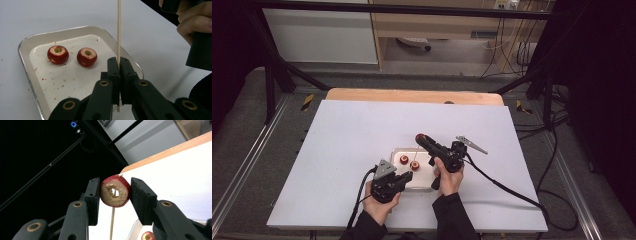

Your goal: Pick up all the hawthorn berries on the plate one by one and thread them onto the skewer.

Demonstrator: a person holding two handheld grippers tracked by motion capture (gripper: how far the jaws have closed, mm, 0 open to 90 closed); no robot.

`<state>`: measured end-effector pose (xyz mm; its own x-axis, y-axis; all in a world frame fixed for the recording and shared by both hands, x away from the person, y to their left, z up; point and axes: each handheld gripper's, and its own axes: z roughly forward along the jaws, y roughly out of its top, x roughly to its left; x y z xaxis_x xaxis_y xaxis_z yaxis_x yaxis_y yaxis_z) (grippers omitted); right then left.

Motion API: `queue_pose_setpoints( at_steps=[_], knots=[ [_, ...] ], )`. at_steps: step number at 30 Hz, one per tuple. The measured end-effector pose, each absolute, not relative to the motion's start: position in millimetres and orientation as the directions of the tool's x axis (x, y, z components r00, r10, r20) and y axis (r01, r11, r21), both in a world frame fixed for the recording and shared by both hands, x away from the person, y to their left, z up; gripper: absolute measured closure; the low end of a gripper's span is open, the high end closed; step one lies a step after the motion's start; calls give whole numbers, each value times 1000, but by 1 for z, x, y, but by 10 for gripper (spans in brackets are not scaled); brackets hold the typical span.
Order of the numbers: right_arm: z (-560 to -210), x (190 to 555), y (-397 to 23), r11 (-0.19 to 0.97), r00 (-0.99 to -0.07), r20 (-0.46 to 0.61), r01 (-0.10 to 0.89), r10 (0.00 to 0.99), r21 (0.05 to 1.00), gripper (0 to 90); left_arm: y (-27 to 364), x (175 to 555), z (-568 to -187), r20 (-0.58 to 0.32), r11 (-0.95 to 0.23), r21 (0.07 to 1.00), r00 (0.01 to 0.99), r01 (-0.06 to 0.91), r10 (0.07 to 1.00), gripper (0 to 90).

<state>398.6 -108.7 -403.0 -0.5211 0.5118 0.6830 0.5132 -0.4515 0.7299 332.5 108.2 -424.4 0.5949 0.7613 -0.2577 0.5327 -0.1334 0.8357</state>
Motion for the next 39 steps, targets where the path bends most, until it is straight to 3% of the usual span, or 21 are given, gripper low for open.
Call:
queue_pose_setpoints(
  at_steps=[9, 23, 39],
  knots=[
    [-402, 396, -109, -447, -521, 683, 517, 512, 730, 609, 108, 332, -424, -246, -120, 849, 587, 514, 772, 880],
    [-422, 384, -97, -343, -528, 668, 587, 524, 734, 611, 106, 346, -416, -242, -120, 850, 583, 513, 775, 883],
    [-427, 376, -95, -259, -556, 620, 593, 554, 763, 598, 107, 352, -417, -214, -173, 848, 623, 501, 753, 883]
  ],
)
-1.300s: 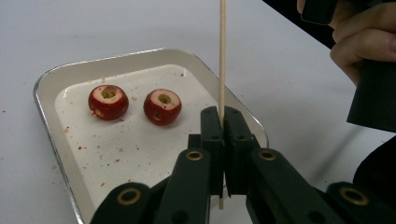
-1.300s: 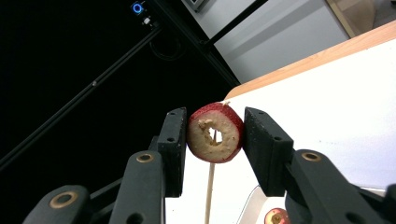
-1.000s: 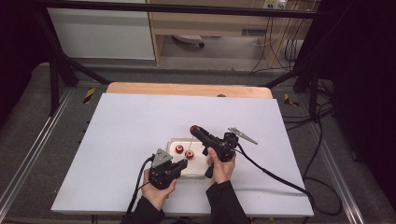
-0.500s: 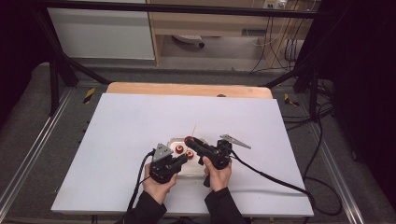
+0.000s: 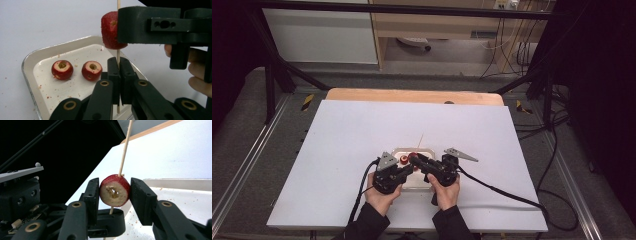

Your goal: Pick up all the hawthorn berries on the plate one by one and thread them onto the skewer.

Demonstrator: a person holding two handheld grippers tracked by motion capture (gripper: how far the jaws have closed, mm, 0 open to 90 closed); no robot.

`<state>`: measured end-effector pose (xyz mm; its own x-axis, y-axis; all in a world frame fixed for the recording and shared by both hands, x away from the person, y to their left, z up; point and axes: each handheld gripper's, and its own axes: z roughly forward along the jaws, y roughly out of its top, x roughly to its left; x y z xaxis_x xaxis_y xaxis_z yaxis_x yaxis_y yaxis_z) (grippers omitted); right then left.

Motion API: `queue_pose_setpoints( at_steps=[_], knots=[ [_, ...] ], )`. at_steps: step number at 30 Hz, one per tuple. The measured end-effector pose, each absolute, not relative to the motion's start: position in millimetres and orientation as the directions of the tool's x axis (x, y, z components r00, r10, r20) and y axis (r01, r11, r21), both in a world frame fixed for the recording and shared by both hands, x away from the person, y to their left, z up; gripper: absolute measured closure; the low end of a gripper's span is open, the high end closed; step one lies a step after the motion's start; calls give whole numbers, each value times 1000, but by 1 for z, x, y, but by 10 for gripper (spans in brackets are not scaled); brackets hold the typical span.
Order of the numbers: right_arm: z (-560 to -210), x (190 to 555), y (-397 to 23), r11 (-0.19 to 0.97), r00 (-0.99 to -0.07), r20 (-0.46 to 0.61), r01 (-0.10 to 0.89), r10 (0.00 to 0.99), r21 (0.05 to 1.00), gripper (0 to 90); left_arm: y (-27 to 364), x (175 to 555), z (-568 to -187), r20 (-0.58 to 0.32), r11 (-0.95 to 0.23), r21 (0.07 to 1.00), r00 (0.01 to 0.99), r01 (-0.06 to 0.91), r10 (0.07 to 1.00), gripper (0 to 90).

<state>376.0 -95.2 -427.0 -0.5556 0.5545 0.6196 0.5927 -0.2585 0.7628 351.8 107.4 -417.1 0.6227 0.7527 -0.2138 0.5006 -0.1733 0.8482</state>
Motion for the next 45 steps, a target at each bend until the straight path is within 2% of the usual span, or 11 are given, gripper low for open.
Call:
queue_pose_setpoints(
  at_steps=[3, 4, 5, 10, 16, 20, 23, 34, 39, 45],
  knots=[
    [-422, 375, -98, -237, -566, 599, 584, 566, 776, 525, 114, 351, -417, -192, -202, 848, 640, 489, 744, 882],
    [-418, 375, -103, -208, -582, 570, 570, 580, 795, 475, 117, 350, -417, -181, -214, 849, 645, 484, 742, 882],
    [-418, 375, -103, -208, -582, 570, 570, 580, 795, 475, 121, 350, -418, -171, -224, 847, 647, 482, 743, 882],
    [-417, 377, -120, -106, -577, 497, 578, 648, 809, 266, 140, 348, -422, -140, -267, 834, 654, 483, 744, 881],
    [-419, 382, -126, 63, -607, 396, 595, 689, 801, 148, 164, 343, -424, -104, -306, 821, 653, 482, 750, 880],
    [-418, 386, -127, 111, -611, 377, 610, 696, 784, 125, 180, 338, -426, -86, -333, 809, 658, 484, 748, 880],
    [-414, 391, -125, 197, -625, 315, 611, 714, 767, 111, 192, 335, -429, -93, -337, 801, 659, 494, 746, 880],
    [-396, 409, -101, 378, -667, 222, 629, 711, 679, 112, 215, 326, -435, -91, -354, 792, 671, 497, 736, 880],
    [-391, 418, -86, 449, -689, 189, 629, 700, 635, 128, 217, 324, -435, -84, -358, 795, 673, 491, 735, 879],
    [-393, 428, -68, 522, -705, 165, 642, 690, 562, 188, 218, 325, -436, -85, -360, 791, 672, 494, 736, 879]
  ],
)
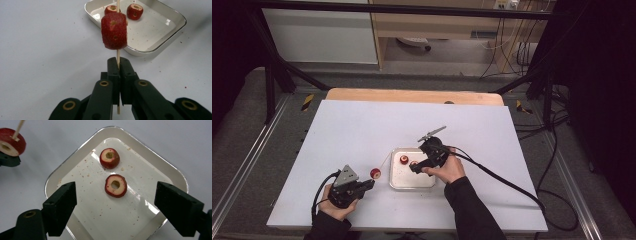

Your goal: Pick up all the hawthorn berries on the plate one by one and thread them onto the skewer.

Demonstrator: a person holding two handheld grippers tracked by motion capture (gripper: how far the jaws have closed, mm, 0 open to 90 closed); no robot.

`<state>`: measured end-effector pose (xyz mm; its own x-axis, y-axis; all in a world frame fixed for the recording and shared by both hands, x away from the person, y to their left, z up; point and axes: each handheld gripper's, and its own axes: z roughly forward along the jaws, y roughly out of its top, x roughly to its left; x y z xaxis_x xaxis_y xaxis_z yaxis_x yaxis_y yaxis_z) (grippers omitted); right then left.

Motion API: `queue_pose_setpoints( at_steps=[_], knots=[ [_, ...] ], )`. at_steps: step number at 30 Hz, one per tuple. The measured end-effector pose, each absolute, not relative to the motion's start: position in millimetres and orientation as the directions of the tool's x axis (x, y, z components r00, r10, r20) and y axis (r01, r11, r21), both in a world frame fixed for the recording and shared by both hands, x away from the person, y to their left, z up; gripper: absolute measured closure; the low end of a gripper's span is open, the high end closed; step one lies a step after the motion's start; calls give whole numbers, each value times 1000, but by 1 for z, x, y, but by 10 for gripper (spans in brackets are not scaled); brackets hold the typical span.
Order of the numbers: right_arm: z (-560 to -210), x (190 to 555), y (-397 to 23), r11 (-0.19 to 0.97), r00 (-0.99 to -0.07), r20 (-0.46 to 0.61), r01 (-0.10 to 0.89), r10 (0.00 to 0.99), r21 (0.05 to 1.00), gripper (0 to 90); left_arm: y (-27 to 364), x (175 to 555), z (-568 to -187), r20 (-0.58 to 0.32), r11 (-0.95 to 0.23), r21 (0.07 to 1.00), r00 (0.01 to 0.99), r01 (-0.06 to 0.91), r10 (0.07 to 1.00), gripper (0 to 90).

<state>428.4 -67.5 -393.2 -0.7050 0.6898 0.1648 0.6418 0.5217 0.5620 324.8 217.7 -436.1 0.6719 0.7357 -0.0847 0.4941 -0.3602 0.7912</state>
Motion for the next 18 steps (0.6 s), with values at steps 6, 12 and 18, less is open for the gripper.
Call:
queue_pose_setpoints(
  at_steps=[6, 12, 18],
  knots=[
    [-401, 443, -55, 568, -710, 157, 659, 687, 492, 296, 217, 325, -437, -81, -364, 789, 671, 495, 737, 879],
    [-403, 453, -47, 587, -705, 172, 680, 688, 438, 383, 218, 326, -437, -83, -361, 790, 669, 496, 738, 879],
    [-408, 458, -43, 587, -688, 186, 705, 701, 398, 456, 218, 326, -438, -80, -364, 788, 669, 497, 739, 879]
  ],
)
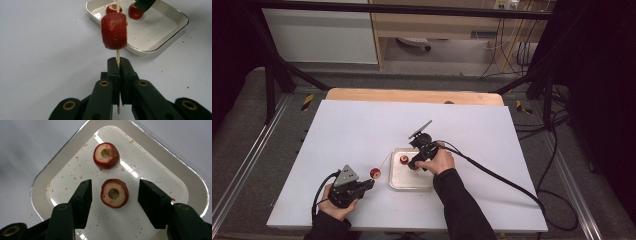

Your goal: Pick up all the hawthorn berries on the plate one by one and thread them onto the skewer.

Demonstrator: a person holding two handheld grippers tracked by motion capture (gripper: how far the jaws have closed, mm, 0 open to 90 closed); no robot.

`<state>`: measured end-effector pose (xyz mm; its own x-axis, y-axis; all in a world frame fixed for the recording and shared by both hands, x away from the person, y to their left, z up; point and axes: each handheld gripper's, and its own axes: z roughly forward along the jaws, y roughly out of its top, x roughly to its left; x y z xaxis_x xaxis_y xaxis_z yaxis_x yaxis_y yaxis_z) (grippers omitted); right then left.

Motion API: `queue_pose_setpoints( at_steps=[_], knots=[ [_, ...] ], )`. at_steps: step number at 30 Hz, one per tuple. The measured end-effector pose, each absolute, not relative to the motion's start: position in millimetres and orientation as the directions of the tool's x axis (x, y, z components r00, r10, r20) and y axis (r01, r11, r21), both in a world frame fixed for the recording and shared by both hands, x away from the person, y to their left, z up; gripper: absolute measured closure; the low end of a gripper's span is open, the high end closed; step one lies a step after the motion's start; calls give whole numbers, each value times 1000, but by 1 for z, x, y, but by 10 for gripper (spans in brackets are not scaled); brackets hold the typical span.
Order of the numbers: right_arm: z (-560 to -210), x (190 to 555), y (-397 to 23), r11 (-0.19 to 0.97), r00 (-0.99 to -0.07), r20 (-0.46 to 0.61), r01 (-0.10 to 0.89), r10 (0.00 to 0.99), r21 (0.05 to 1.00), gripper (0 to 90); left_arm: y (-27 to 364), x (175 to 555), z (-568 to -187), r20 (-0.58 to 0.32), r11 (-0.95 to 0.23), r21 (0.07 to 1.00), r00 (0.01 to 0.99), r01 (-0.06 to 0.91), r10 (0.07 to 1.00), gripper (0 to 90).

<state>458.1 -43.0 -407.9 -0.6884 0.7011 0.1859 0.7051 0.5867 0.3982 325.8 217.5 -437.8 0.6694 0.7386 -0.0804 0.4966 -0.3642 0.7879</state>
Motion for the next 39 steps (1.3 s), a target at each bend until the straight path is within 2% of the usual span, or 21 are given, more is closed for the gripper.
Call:
queue_pose_setpoints(
  at_steps=[7, 21, 29, 39],
  knots=[
    [-412, 463, -43, 581, -674, 202, 724, 710, 373, 530, 217, 326, -438, -82, -366, 785, 669, 499, 739, 879],
    [-416, 465, -42, 573, -661, 223, 740, 717, 352, 606, 217, 326, -439, -79, -368, 785, 669, 499, 739, 879],
    [-412, 464, -44, 567, -655, 218, 744, 723, 354, 616, 217, 326, -439, -79, -367, 786, 669, 498, 739, 879],
    [-390, 453, -52, 543, -660, 241, 734, 712, 408, 619, 215, 324, -438, -77, -363, 791, 668, 493, 740, 879]
  ],
)
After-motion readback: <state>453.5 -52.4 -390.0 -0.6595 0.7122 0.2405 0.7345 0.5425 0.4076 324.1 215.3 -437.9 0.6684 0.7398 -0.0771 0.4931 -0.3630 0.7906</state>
